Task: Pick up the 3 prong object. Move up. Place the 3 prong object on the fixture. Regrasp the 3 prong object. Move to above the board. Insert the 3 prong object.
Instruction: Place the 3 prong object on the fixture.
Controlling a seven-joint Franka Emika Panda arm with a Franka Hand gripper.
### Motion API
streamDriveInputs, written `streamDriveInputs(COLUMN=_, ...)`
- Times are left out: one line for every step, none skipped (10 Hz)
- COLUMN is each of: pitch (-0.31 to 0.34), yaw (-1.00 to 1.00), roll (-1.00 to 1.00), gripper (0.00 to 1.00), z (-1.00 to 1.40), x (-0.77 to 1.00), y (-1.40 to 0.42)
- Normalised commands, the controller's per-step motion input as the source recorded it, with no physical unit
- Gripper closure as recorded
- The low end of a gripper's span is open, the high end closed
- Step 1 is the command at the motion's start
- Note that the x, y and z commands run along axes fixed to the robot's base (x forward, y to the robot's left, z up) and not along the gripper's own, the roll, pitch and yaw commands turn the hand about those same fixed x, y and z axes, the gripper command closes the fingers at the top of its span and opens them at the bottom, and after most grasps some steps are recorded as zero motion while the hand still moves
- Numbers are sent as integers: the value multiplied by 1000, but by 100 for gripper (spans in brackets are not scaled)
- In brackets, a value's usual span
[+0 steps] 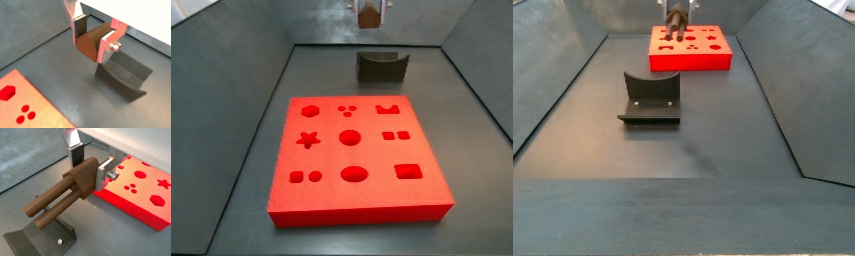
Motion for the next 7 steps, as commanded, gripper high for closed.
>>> streamDriveInputs(pitch=150, yaw=11, roll=130, gripper=100, z=-14, x=1000, y=-149)
streamDriveInputs(pitch=142, yaw=23, roll=141, gripper=100, z=-15, x=1000, y=-118)
streamDriveInputs(pitch=47, yaw=93, roll=-1000, gripper=100, z=128, x=464, y=1000)
streamDriveInputs(pitch=51, yaw=87, roll=-1000, gripper=100, z=129, x=412, y=1000)
streamDriveInputs(pitch=68, yaw=58, roll=-1000, gripper=100, z=110, x=370, y=1000)
streamDriveInputs(pitch=90, yaw=42, roll=-1000, gripper=100, z=79, x=335, y=1000)
streamDriveInputs(pitch=109, yaw=28, roll=-1000, gripper=100, z=55, x=259, y=843)
